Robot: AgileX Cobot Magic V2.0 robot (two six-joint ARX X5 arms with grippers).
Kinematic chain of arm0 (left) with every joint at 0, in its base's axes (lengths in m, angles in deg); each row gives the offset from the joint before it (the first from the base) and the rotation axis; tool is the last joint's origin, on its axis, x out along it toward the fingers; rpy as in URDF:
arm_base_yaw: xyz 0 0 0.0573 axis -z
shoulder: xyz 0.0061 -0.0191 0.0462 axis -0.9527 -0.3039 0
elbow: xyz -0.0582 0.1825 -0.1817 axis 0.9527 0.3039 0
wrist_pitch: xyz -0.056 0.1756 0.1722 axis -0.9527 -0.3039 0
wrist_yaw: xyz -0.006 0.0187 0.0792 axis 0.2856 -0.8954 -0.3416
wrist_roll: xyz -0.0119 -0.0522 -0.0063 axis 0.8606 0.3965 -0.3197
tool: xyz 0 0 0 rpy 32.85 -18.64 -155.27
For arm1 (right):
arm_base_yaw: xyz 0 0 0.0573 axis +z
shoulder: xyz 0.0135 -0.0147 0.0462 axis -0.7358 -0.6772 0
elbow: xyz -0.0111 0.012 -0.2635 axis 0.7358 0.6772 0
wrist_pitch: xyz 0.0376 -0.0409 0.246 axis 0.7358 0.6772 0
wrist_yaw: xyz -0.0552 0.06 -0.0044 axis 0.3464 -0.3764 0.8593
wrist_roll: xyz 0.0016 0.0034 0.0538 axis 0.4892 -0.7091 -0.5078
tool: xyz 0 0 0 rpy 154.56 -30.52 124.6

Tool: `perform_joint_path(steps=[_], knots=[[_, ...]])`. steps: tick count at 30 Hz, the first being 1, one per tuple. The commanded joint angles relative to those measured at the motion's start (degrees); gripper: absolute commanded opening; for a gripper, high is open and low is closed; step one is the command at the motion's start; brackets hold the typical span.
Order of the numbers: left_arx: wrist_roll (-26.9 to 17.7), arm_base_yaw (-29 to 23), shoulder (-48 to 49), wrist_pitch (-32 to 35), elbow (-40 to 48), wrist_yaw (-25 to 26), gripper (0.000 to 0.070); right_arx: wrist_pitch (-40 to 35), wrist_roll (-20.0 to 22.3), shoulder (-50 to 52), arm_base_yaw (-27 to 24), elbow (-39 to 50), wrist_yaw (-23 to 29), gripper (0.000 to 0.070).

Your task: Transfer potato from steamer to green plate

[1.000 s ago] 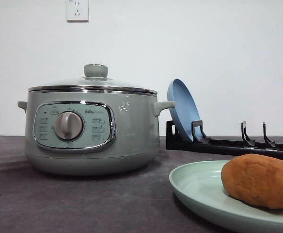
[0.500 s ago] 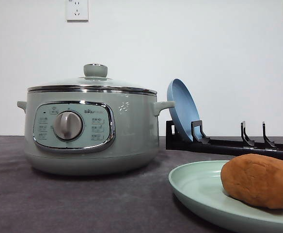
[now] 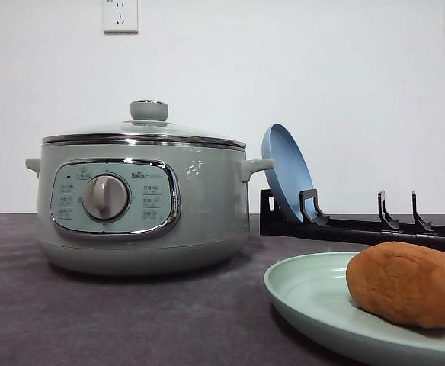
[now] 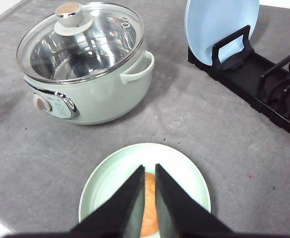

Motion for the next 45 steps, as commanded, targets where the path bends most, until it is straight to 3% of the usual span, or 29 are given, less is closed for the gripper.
perform_joint_path(steps=[1,8,35,40,45], knots=[[1.2,-0.2,0.1,-0.7,1.2,-0.6,0.0,-0.6,-0.4,-0.2,0.3,-0.5,0.0,0.0025],[-0.5,-0.1,0.1,-1.0,1.2,-4.9,0.0,-0.6,-0.4,-0.2,0.3,-0.5,0.0,0.0025],[-1.2,-0.1,0.0,-0.8,1.2,-4.9,0.0,-1.0,-0.4,-0.1,0.1,-0.1,0.5,0.0025],[-1.2,-0.1,0.0,-0.8,1.2,-4.9,0.0,-4.2,0.9,1.4,-5.4,3.8,3.0,0.0025],[-1.2,-0.1,0.0,-0.8,1.2,-4.9,0.0,-21.8,0.9,6.2,-15.1,17.1,2.8,0.0025]])
